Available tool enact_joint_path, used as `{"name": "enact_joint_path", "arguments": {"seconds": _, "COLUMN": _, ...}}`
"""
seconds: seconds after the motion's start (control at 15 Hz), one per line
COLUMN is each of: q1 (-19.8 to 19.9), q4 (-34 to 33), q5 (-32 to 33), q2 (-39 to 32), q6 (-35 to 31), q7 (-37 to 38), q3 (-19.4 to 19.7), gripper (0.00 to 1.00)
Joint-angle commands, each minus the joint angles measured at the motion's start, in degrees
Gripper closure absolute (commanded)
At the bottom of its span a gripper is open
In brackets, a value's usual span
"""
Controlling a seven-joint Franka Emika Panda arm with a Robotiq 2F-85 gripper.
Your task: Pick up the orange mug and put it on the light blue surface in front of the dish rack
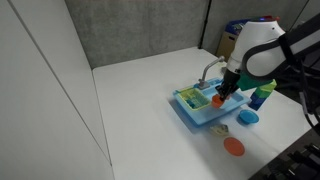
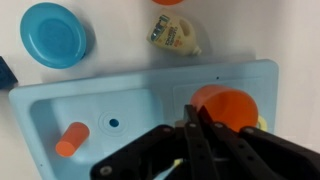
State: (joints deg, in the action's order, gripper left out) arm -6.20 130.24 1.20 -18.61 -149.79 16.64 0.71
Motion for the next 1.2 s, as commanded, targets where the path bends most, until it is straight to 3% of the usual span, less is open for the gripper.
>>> {"name": "enact_joint_path", "arguments": {"seconds": 0.0, "q1": -0.05, "q4": -4.08, "q5": -0.63, "q2": -4.53, "q6": 0.65, "q7": 0.86, "q3": 0.3, "gripper": 0.97}}
{"name": "enact_joint_path", "arguments": {"seconds": 0.47, "q1": 0.66, "q4": -7.12, "q5": -2.46, "q2": -8.68, "q6": 0.89, "q7": -0.3, "q3": 0.47, "gripper": 0.96}}
{"name": "enact_joint_path", "arguments": {"seconds": 0.53, "q1": 0.69, "q4": -7.08, "q5": -2.76, "q2": -8.6, "q6": 0.79, "q7": -0.42, "q3": 0.43, "gripper": 0.7}}
{"name": "enact_joint_path", "arguments": {"seconds": 0.6, "q1": 0.81, "q4": -7.02, "q5": -3.06, "q2": -8.46, "q6": 0.74, "q7": -0.64, "q3": 0.36, "gripper": 0.69}}
{"name": "enact_joint_path", "arguments": {"seconds": 0.73, "q1": 1.1, "q4": -6.67, "q5": -3.47, "q2": -7.76, "q6": 0.86, "q7": -1.09, "q3": 0.24, "gripper": 0.55}}
{"name": "enact_joint_path", "arguments": {"seconds": 1.13, "q1": 1.87, "q4": -4.74, "q5": -3.38, "q2": -2.21, "q6": 4.24, "q7": -1.31, "q3": 0.81, "gripper": 0.08}}
